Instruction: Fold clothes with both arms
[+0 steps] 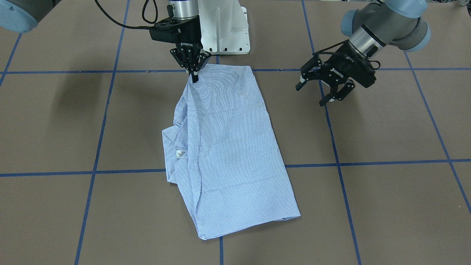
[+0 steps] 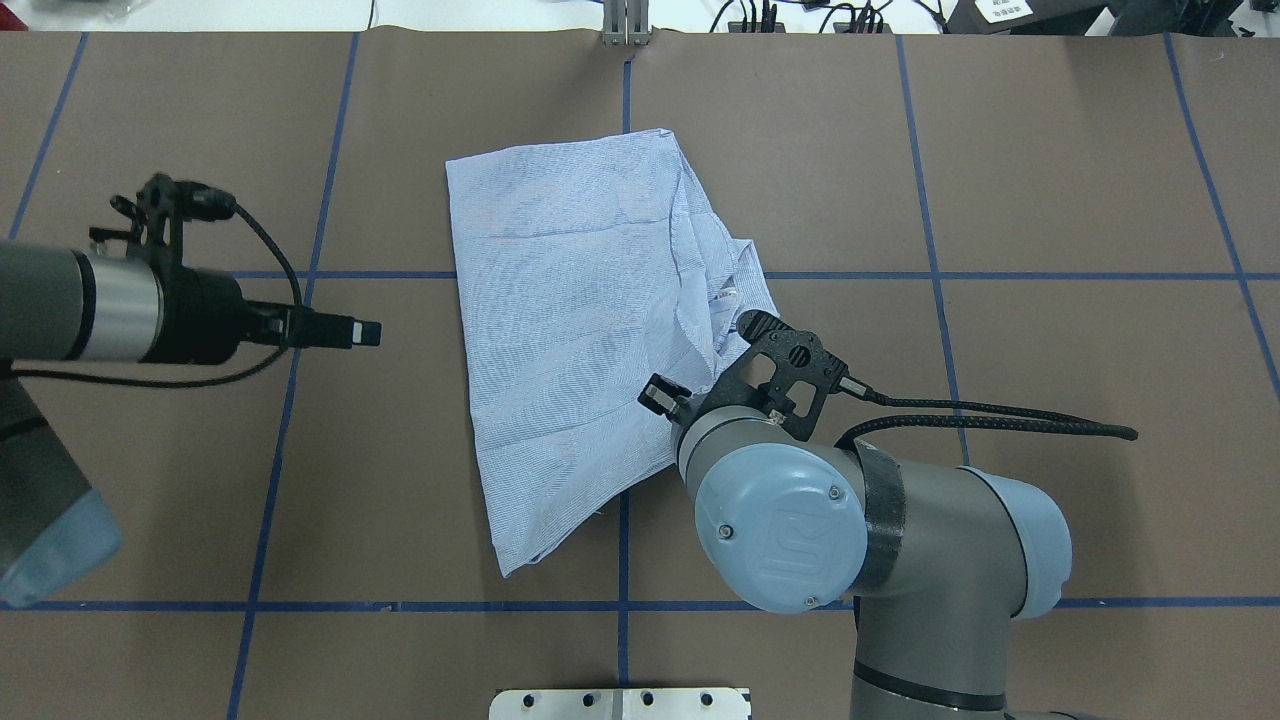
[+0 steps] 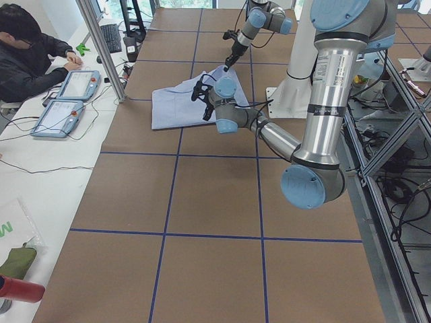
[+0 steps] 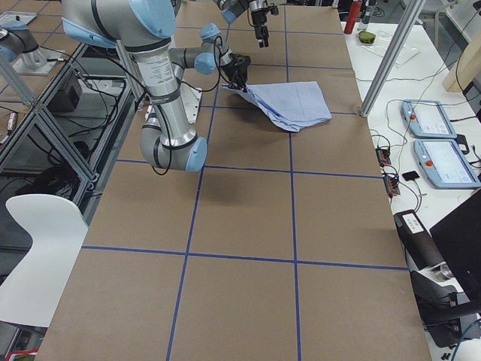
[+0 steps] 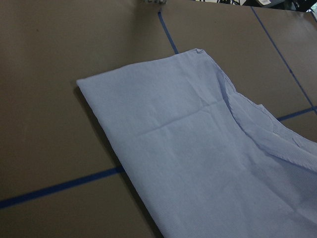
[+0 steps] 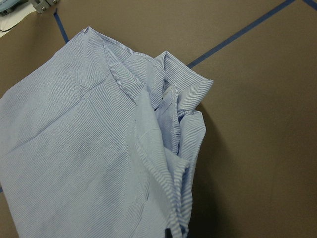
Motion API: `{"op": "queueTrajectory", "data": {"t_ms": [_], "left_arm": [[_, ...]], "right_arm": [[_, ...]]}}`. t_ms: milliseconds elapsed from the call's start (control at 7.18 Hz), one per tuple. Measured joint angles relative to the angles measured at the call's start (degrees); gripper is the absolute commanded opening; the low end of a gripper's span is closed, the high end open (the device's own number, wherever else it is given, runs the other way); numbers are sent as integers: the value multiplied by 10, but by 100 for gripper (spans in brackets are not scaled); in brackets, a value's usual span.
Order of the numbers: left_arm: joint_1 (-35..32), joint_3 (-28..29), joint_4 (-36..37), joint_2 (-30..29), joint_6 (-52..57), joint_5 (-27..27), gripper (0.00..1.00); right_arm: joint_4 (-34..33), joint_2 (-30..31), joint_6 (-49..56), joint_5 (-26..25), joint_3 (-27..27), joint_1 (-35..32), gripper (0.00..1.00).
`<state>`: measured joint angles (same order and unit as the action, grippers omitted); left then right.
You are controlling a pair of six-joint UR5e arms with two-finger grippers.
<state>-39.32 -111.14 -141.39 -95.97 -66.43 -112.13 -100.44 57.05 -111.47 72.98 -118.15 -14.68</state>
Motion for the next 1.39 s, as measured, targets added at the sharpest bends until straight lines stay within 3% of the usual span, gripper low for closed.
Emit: {"op": "queueTrajectory", "data": {"t_ms": [418,975,1393], "left_arm": [[178,-10,3,16,-163,189,99],[286,10,2,-12,-314,292,95],[321,54,0,-57,-375,339,89]], "right_arm": [[-1,2,-1,-5,1,2,0],[0,3,-1,-6,2,2,0],[0,3,-1,-6,2,2,0]]}}
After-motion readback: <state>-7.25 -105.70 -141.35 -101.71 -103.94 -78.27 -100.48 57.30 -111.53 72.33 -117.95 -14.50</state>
